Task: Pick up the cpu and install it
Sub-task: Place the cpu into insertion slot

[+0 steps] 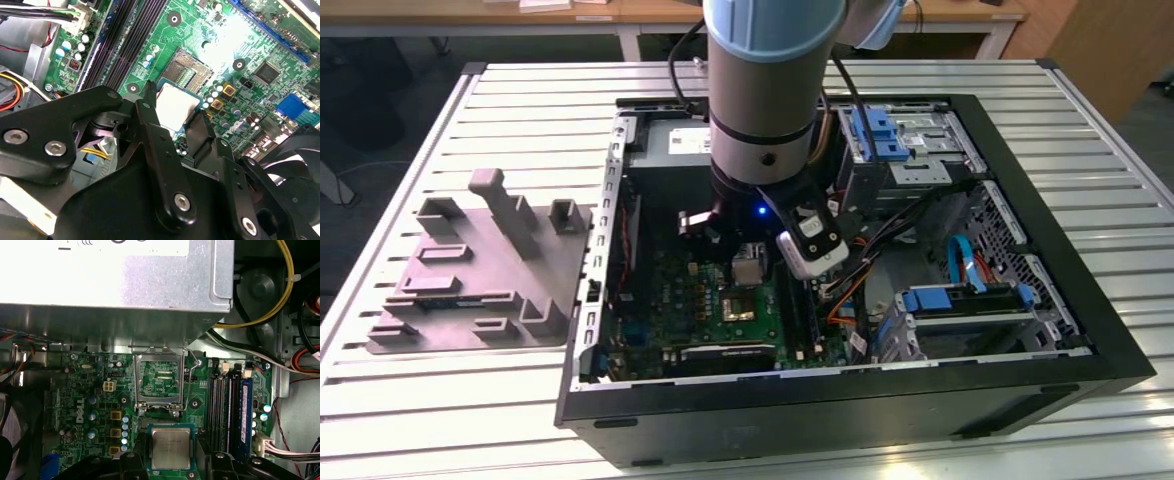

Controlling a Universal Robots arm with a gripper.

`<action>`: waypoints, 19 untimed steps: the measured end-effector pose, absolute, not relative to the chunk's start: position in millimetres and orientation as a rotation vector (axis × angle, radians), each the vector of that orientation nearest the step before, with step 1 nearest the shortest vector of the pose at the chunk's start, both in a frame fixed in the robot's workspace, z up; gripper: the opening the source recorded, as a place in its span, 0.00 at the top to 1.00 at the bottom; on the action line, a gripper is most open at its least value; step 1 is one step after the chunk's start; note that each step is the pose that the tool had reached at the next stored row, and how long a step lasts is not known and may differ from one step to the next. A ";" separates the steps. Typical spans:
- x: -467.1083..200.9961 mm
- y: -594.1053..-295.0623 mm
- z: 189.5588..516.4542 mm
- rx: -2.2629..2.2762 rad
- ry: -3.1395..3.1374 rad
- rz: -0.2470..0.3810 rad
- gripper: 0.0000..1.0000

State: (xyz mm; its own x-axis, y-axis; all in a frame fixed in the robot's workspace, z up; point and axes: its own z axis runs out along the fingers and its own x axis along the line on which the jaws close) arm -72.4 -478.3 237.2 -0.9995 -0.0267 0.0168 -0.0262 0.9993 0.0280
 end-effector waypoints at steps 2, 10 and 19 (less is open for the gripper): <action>-72.5 -478.4 237.2 0.041 -3.124 -0.043 0.53; -72.5 -479.2 237.3 0.041 -3.124 -0.043 0.53; -72.4 -479.5 232.9 0.041 -3.122 -0.044 0.53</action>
State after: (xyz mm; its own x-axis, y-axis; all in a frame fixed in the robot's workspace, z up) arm -72.4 -479.5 232.9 -0.9995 -0.0268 0.0188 -0.0262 0.9993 0.0282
